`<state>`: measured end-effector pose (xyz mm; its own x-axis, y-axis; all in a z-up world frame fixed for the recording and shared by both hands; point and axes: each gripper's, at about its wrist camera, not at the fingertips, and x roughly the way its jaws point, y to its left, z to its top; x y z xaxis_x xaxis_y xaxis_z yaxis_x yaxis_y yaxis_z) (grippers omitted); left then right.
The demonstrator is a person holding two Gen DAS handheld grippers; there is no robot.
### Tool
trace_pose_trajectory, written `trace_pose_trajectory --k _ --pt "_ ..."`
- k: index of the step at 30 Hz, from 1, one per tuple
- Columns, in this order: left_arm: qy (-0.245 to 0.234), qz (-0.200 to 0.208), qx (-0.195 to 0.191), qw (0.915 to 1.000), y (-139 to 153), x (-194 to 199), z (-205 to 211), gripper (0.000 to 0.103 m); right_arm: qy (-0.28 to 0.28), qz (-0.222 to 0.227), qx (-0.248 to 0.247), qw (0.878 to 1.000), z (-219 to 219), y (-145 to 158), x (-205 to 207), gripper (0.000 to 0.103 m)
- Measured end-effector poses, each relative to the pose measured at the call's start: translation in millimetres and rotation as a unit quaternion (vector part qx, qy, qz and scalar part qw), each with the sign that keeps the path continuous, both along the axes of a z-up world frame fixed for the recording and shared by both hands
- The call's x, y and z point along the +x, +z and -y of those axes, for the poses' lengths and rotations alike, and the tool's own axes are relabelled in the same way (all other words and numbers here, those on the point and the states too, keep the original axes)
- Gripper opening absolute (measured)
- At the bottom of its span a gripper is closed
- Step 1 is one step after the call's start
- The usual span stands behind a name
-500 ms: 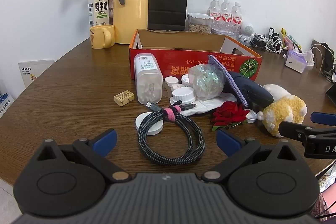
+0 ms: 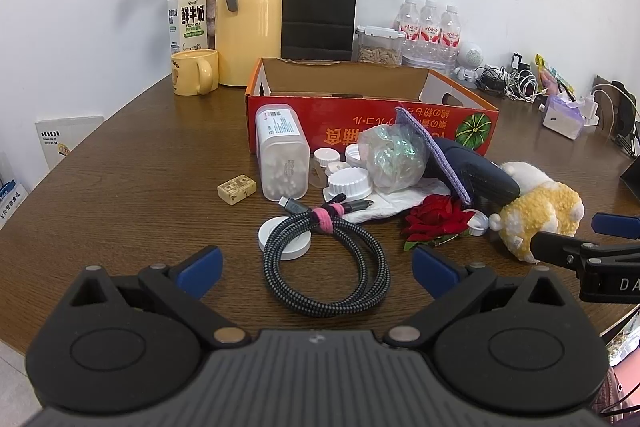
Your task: Organize objects
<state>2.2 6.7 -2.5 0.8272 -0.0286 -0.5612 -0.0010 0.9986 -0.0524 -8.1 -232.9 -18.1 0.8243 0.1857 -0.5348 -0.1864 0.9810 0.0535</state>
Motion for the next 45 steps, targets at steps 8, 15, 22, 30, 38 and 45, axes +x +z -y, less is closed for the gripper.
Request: trace_pose_trajectory --k 8,15,22,30,38,45 --pt "0.001 0.001 0.001 1.0 1.1 0.3 -0.2 0.103 0.0 0.002 0.0 1.0 -0.3 0.9 -0.6 0.103" --pt "0.0 0.001 0.001 1.0 1.1 0.3 -0.2 0.103 0.0 0.002 0.0 1.0 -0.2 0.8 -0.5 0.103" --pt "0.0 0.001 0.001 1.0 0.9 0.2 0.0 0.103 0.0 0.002 0.0 1.0 0.0 0.9 -0.7 0.103" --pt "0.0 0.001 0.001 1.0 0.9 0.3 0.1 0.103 0.0 0.002 0.0 1.0 0.3 0.8 -0.8 0.103" --pt "0.0 0.001 0.001 1.0 0.6 0.2 0.3 0.103 0.0 0.002 0.0 1.0 0.7 0.8 -0.7 0.103" --pt "0.0 0.0 0.001 1.0 0.7 0.4 -0.1 0.103 -0.003 0.002 0.001 1.0 3.1 -0.9 -1.7 0.103"
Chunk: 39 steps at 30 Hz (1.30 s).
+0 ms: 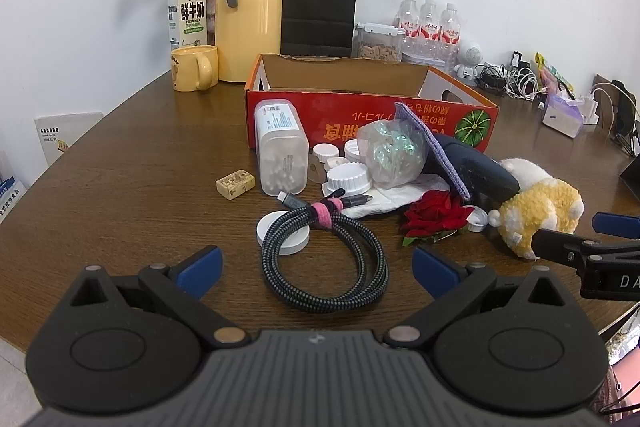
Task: Organize objects
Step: 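Grasp the yellow-white plush sheep with the right tool while the left tool reaches the beige block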
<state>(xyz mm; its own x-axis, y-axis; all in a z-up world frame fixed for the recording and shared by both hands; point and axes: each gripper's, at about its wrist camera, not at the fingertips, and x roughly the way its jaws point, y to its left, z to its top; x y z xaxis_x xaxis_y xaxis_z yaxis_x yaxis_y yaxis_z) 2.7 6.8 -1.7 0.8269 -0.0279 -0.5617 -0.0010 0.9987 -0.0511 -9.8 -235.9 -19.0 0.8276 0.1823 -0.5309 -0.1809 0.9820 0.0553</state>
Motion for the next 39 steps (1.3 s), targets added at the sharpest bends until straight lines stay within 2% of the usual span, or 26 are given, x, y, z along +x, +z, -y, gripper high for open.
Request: trace_pose_trajectory --k 6,11,21,27,39 --pt "-0.005 -0.013 -0.001 0.9999 -7.2 1.6 2.6 0.103 -0.009 -0.006 -0.003 1.0 2.6 -7.0 5.7 0.103" --pt "-0.011 -0.034 0.002 0.9994 -9.5 14.0 3.4 0.103 -0.019 0.007 -0.018 1.0 5.1 -10.3 12.9 0.103" --pt "-0.014 -0.07 0.023 0.9972 -19.8 40.6 12.3 0.103 -0.001 0.006 -0.059 0.998 -0.4 -22.0 34.2 0.103" --pt "-0.007 -0.092 0.03 0.9953 -29.7 52.9 15.8 0.103 -0.002 0.003 -0.059 0.998 1.6 -28.0 46.3 0.103" --pt "0.0 -0.078 0.034 0.9964 -32.9 52.6 19.6 0.101 -0.007 0.007 -0.046 0.999 1.8 -31.2 50.1 0.103"
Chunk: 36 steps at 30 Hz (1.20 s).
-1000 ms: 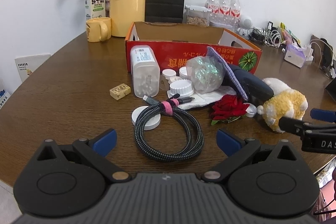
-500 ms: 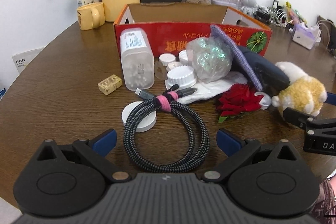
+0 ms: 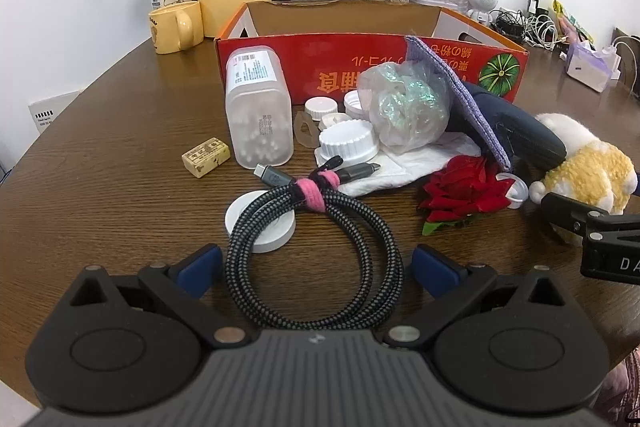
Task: Organize objects
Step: 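Grasp the yellow-white plush sheep with the right tool while the left tool reaches the beige block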
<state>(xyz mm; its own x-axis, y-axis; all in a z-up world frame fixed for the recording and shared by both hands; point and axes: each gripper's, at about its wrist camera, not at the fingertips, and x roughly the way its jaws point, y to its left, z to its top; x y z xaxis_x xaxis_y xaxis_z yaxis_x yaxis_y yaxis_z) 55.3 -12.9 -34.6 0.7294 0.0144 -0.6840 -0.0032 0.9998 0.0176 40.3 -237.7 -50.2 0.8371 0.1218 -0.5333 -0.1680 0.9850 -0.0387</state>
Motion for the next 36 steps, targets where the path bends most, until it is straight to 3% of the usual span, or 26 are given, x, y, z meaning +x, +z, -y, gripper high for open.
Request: trace_pose_trajectory --k 2,8,24,36 --pt "-0.002 0.008 0.0 1.0 1.7 -1.4 -0.7 0.092 -0.001 -0.001 0.001 1.0 0.3 -0.1 0.1 0.103" --pt "-0.005 0.016 -0.011 0.9998 3.4 -5.0 -5.3 0.088 -0.002 -0.001 -0.001 1.0 -1.0 0.2 -1.2 0.103" --pt "-0.028 0.035 -0.03 0.9985 7.1 -15.1 -11.4 0.087 -0.006 0.0 -0.001 1.0 0.7 1.2 -7.6 0.103" --pt "-0.023 0.025 -0.031 0.9989 3.6 -14.3 -14.3 0.09 -0.002 0.009 -0.001 1.0 0.9 0.1 -11.7 0.096"
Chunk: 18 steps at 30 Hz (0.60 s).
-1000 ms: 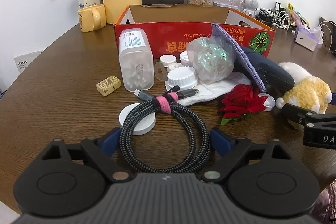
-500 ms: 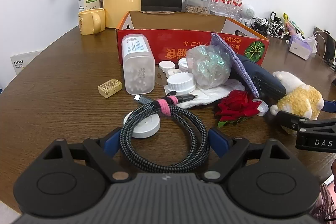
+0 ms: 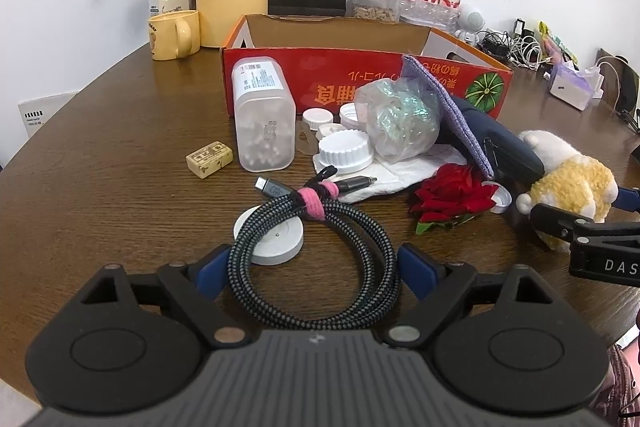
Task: Organize objects
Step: 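Grasp the yellow-white plush sheep with the right tool while the left tool reaches the beige block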
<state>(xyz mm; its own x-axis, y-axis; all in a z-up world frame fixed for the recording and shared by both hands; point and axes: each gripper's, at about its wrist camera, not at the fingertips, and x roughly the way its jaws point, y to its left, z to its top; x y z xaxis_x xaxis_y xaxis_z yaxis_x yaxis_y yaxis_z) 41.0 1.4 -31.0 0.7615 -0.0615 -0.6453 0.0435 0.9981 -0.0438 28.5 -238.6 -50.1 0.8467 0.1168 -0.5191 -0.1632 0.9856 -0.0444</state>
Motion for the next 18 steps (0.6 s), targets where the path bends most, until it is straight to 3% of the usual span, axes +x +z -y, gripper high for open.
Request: trace_pose_trajectory --k 11,18 --pt "0.008 0.027 -0.003 0.9996 14.0 -6.3 -6.3 0.099 0.002 0.028 0.004 1.0 6.9 3.6 -9.7 0.091" --pt "0.057 0.062 0.016 0.9963 31.9 4.0 -35.9 0.099 -0.006 0.054 -0.001 0.999 14.7 12.5 -11.9 0.09"
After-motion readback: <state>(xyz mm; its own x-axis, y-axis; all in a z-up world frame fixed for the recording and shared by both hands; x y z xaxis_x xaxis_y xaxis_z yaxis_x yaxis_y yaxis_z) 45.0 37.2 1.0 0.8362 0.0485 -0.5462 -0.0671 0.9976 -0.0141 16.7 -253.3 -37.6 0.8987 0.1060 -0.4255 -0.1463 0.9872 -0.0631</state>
